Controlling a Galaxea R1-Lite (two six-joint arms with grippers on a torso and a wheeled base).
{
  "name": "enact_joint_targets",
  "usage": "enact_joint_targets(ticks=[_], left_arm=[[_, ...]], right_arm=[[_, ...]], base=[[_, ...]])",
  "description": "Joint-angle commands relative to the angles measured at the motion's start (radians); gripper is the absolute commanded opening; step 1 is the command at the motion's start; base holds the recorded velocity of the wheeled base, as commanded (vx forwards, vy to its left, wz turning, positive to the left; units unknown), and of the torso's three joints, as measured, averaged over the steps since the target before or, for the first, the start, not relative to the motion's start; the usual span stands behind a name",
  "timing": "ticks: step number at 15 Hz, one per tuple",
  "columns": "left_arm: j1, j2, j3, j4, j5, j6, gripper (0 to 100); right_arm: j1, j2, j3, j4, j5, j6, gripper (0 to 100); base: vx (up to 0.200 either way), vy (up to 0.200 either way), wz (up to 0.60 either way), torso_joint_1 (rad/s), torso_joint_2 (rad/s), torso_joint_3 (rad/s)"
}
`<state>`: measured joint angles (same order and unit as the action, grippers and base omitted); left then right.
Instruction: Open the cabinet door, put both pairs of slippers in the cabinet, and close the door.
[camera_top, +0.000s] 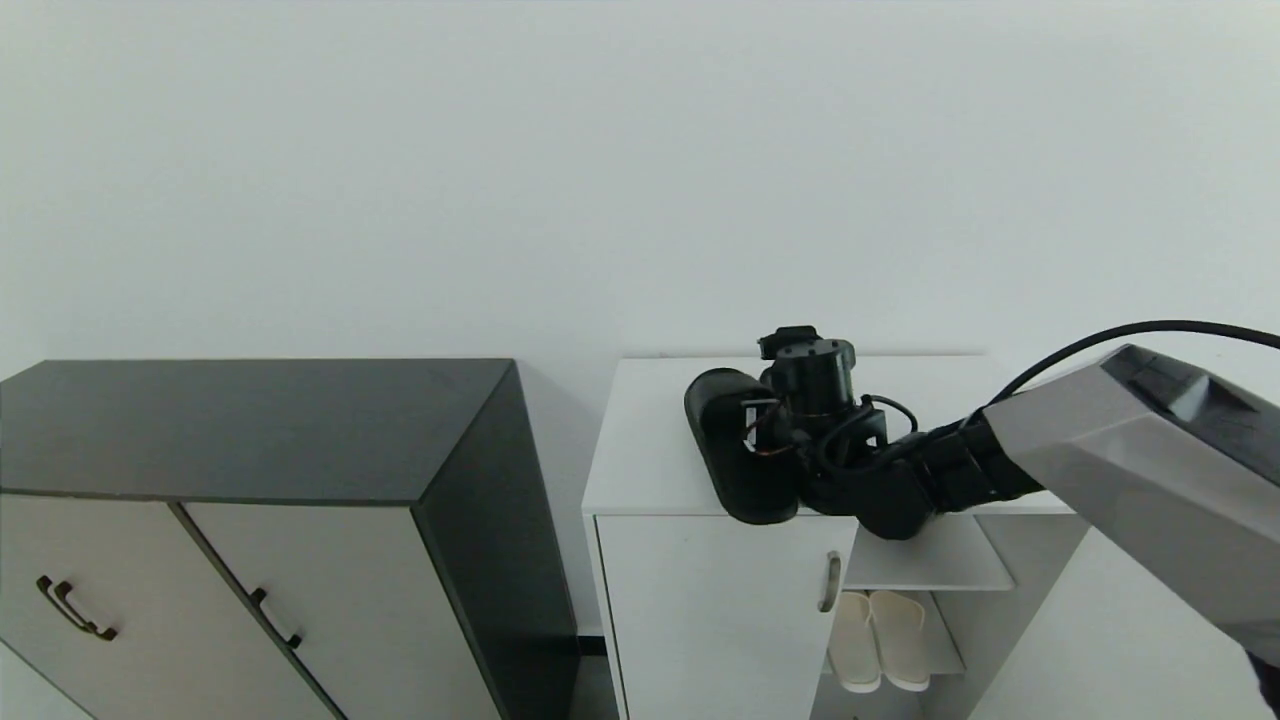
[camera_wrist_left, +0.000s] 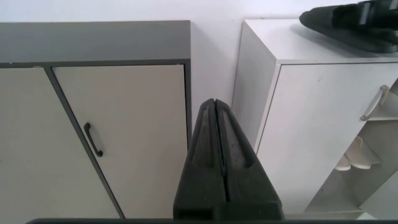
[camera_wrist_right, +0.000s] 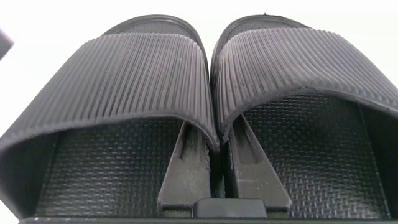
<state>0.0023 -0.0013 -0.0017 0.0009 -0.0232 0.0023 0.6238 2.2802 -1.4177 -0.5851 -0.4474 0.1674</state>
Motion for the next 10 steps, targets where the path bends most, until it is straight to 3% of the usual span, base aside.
enact_joint_targets(ticks=[1,4,5,10], left_arm=[[0.001,0.001,0.000,0.001,0.000,-0.001,0],[0.001,0.001,0.000,0.001,-0.003,0.002,0],[0.001,0.001,0.000,0.001,-0.003,0.001,0],[0.001,0.001,0.000,0.001,-0.001,-0.004,0]], right_arm=[[0.073,-0.274,0.333,-0.116,0.078,0.006,0],[0.148,-0.458,0.654,-0.229,0.165,0.003,0],[0.157,-0.489,0.697,-0.243,0.205,0.001,0],[0.180,-0.522,0.732,-0.243,0.231,0.003,0]], base=[[0.000,0.000,0.00,0.000,0.00,0.000],[0.000,0.000,0.00,0.000,0.00,0.000],[0.000,0.000,0.00,0.000,0.00,0.000],[-0.200,0.000,0.00,0.007,0.00,0.001]])
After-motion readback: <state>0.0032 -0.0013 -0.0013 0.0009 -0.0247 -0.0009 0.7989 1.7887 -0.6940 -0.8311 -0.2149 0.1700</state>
